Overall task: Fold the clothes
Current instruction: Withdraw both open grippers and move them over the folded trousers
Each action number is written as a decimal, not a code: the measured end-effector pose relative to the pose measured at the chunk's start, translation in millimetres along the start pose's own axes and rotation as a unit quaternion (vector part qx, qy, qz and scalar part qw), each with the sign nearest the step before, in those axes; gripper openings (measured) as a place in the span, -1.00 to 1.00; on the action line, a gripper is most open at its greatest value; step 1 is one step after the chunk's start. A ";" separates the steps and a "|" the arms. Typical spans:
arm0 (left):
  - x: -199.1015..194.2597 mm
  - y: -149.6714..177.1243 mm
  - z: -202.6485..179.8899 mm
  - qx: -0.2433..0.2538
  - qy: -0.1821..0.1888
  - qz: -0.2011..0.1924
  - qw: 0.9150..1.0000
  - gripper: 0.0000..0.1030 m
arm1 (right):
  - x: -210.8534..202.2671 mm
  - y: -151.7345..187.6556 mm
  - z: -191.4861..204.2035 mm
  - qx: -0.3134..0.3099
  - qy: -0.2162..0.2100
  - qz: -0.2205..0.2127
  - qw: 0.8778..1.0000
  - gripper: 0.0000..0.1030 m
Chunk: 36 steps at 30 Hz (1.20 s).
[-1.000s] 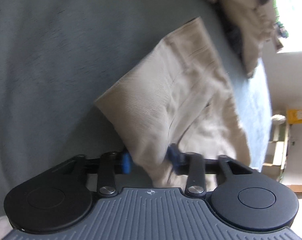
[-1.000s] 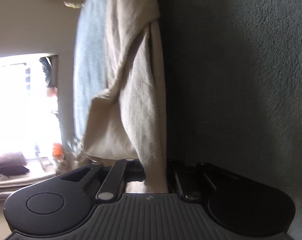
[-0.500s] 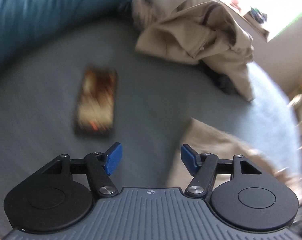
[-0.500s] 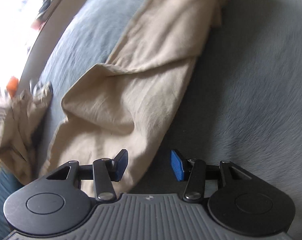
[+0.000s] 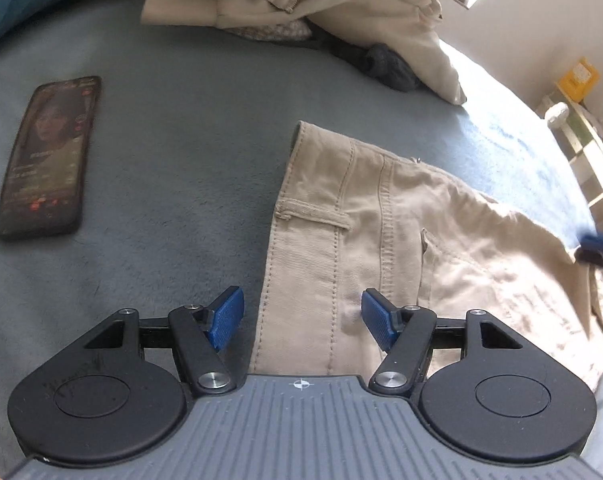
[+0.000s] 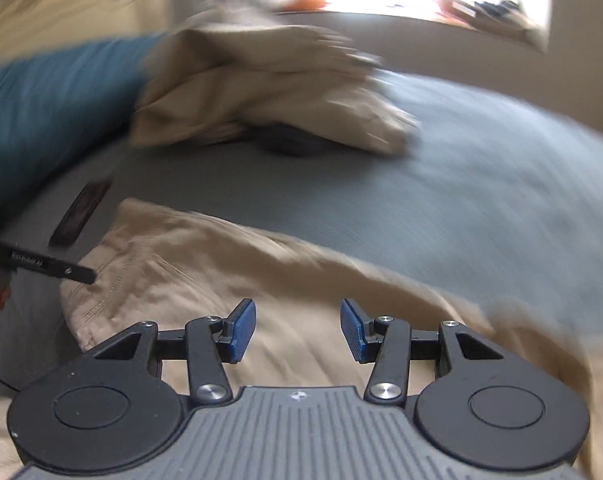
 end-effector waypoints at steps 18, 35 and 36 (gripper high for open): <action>3.3 0.4 -1.0 0.038 0.021 -0.024 0.999 -0.07 | 105.2 -22.2 35.6 -0.184 -0.057 0.096 0.977 -0.65; -4.6 -4.6 -18.9 0.050 0.035 -0.043 0.997 -0.13 | 68.0 -20.4 52.6 -0.223 0.002 0.047 0.974 -0.81; -3.1 -4.6 -20.0 0.052 0.033 -0.043 0.997 -0.13 | 68.0 -20.4 52.0 -0.224 0.003 0.047 0.974 -0.81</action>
Point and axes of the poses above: each gripper's, at about its wrist camera, not at the fingertips, and x roughly the way its jaws point, z to its left, y to its underside, the point moved 8 cm from there along x, roughly the way its jaws point, and after that the axes turned 2 degrees about -z, right-handed, at the moved point
